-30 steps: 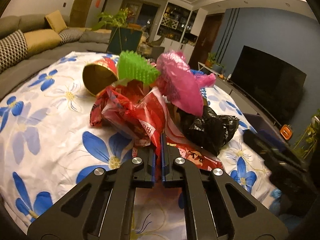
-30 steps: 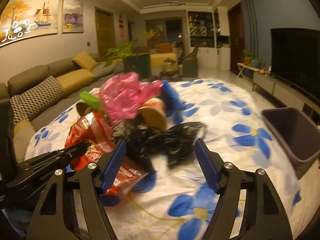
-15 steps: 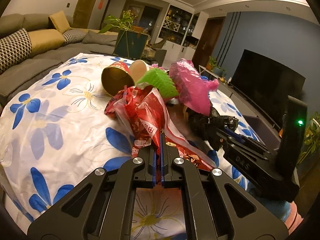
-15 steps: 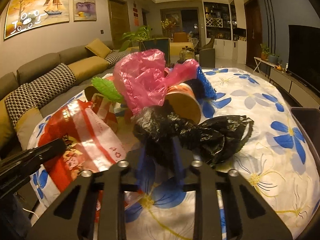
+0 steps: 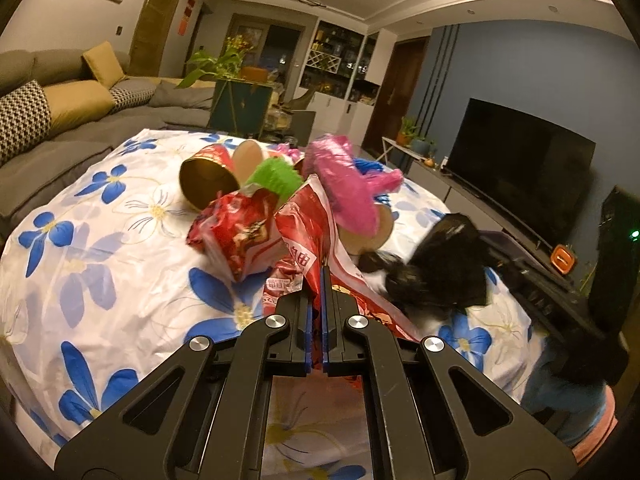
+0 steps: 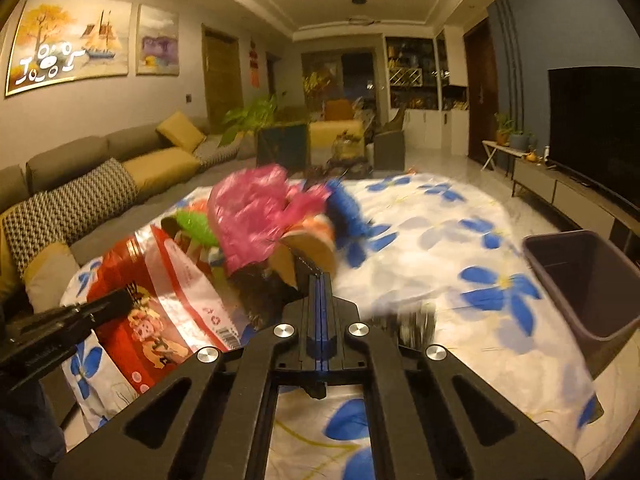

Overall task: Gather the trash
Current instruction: 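Carry the red bag and black bag with both tools over the grey bin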

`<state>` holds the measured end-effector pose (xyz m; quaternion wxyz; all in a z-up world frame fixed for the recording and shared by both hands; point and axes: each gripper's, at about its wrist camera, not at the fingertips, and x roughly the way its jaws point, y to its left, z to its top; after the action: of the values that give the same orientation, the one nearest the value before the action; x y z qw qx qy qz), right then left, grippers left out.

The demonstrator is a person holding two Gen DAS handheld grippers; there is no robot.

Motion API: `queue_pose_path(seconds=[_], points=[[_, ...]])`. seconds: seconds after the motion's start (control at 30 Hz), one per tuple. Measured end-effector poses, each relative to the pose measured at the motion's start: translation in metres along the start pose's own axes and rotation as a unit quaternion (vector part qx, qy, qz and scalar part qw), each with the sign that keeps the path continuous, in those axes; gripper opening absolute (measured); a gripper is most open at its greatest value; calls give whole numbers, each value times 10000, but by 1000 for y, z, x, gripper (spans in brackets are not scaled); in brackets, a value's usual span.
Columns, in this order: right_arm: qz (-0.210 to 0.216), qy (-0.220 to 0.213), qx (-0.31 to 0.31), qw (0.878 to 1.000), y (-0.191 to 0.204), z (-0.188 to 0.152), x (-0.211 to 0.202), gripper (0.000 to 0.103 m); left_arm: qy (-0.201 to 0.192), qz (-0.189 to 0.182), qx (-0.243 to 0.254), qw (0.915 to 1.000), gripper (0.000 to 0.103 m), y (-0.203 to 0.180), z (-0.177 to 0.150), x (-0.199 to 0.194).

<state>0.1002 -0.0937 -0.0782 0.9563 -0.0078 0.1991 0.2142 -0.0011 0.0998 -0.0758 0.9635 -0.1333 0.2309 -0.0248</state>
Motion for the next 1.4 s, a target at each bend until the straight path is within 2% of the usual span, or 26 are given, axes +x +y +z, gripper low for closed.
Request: queue_pose_path(seconds=[0.2, 0.57, 1.07, 1.2, 1.4], points=[[-197, -317, 132, 9992, -18, 9, -25, 1, -65, -162, 209, 9996, 2, -21, 2, -4], [-387, -537, 366, 9971, -43, 16, -49, 1, -327, -536, 725, 9954, 2, -68, 18, 0], [-837, -885, 442, 9916, -88, 39, -66, 1, -575, -910, 1149, 9875, 2, -122, 52, 37], [-1064, -973, 421, 9887, -104, 46, -70, 1, -693, -1046, 1309, 9834, 2, -145, 66, 49], [-1627, -1100, 401, 9797, -139, 55, -74, 1, -733, -1300, 1434, 9783, 2, -185, 80, 77]])
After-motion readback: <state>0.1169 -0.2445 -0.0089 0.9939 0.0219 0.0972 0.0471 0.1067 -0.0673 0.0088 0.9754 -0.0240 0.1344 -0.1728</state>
